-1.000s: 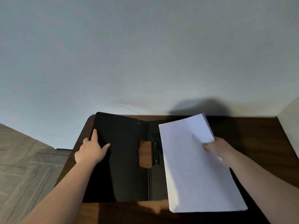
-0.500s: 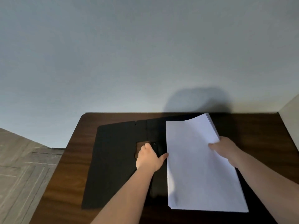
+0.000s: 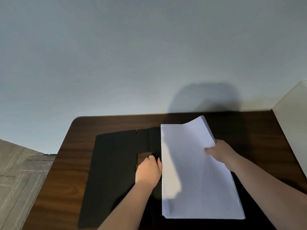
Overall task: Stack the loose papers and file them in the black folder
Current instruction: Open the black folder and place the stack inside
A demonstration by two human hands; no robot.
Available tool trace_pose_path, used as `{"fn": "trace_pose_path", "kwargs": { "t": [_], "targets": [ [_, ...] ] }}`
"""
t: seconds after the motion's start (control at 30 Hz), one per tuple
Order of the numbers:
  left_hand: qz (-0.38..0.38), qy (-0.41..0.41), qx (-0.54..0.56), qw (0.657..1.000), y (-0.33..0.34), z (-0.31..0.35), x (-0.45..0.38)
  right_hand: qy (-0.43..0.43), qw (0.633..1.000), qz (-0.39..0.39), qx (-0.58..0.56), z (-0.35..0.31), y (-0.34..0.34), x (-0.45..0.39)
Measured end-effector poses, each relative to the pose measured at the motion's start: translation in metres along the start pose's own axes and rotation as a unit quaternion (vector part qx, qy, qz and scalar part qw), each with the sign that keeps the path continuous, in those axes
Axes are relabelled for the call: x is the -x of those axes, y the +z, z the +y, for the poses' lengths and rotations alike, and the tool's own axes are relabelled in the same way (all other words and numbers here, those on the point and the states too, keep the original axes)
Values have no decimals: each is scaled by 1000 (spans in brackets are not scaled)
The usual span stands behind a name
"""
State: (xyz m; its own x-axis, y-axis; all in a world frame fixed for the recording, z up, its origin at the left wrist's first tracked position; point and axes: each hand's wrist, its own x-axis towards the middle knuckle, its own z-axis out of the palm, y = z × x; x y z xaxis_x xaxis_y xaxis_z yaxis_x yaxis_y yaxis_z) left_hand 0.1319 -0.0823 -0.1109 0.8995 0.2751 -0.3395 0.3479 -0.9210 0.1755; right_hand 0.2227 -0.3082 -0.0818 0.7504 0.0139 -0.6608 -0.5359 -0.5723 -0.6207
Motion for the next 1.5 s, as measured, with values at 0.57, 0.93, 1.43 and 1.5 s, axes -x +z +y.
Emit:
{"fn": "trace_pose_path", "kwargs": {
  "t": [0.57, 0.93, 1.43, 1.5],
  "targets": [
    [-42, 53, 139, 988, -3, -21, 3, -54, 996, 13, 65, -6, 6, 1],
    [-49, 45, 144, 987, -3, -22, 3, -24, 997, -66, -29, -2, 3, 3],
    [-19, 115, 114, 987, -1, -16, 14, -50, 999, -18, 5, -5, 18, 7],
    [-22, 126, 112, 985, -1, -16, 13, -48, 999, -19, -3, -5, 18, 8]
  ]
}}
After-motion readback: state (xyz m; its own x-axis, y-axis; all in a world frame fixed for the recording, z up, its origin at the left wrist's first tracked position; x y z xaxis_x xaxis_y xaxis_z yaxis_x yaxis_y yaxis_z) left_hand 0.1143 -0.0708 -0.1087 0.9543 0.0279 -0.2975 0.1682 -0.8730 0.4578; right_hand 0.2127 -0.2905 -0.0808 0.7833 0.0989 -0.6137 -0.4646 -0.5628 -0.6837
